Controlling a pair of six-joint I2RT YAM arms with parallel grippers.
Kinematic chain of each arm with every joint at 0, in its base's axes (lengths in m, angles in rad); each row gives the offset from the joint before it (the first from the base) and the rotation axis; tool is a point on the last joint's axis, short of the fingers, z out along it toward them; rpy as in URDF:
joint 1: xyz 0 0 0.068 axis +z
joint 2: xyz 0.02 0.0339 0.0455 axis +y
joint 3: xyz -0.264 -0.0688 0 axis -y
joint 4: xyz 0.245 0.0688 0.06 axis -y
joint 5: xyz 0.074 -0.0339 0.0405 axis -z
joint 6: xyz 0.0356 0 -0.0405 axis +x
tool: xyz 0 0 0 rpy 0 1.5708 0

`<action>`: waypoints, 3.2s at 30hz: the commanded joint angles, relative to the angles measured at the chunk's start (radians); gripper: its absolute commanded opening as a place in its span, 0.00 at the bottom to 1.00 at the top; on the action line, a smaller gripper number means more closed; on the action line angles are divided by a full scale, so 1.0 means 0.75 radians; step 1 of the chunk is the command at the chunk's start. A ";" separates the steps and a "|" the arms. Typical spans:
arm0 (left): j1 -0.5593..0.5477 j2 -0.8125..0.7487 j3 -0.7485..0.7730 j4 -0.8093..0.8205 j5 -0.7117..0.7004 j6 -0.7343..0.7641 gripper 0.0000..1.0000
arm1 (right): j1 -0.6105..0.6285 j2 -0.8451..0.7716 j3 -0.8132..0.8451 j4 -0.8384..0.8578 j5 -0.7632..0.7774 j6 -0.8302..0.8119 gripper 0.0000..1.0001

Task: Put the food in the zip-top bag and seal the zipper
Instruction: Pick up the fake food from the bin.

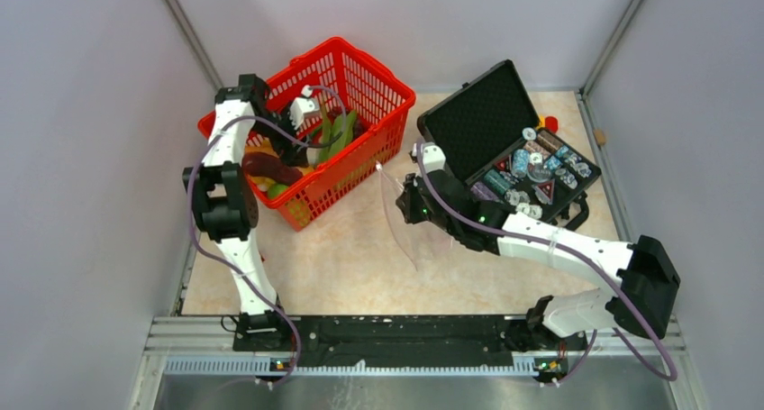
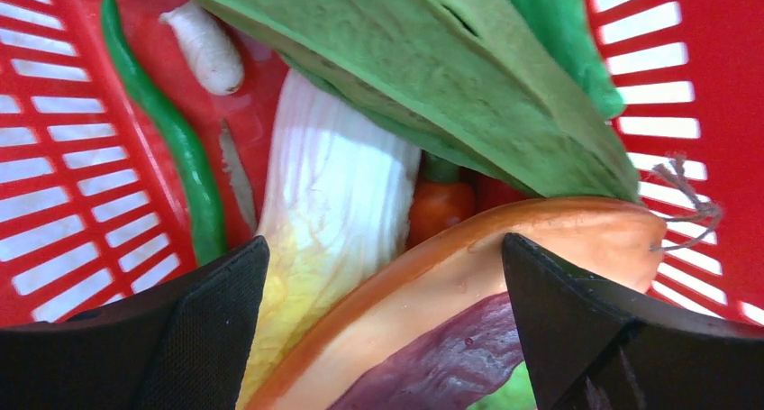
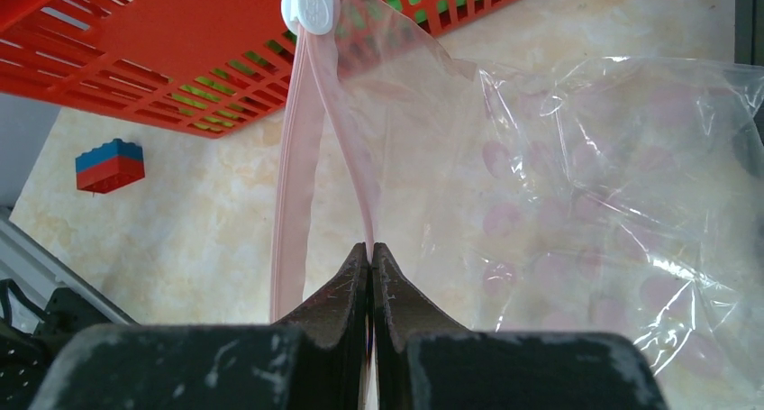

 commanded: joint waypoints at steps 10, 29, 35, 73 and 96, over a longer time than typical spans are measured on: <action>0.001 -0.542 -0.554 1.125 0.119 -1.412 0.99 | -0.008 0.015 0.063 0.050 -0.046 -0.042 0.00; 0.003 -0.995 -1.156 1.043 -0.728 -2.813 0.99 | -0.007 -0.045 0.021 0.104 0.041 -0.031 0.00; -0.013 -0.848 -1.019 0.799 -0.879 -2.921 0.99 | -0.008 -0.042 0.020 0.120 0.059 -0.033 0.00; -0.196 -0.697 -0.860 0.665 -1.107 -2.349 0.05 | -0.007 -0.073 0.010 0.117 0.082 -0.033 0.00; -0.196 -1.446 -0.945 1.057 -0.288 -2.031 0.00 | -0.009 -0.122 -0.045 0.156 0.105 0.028 0.00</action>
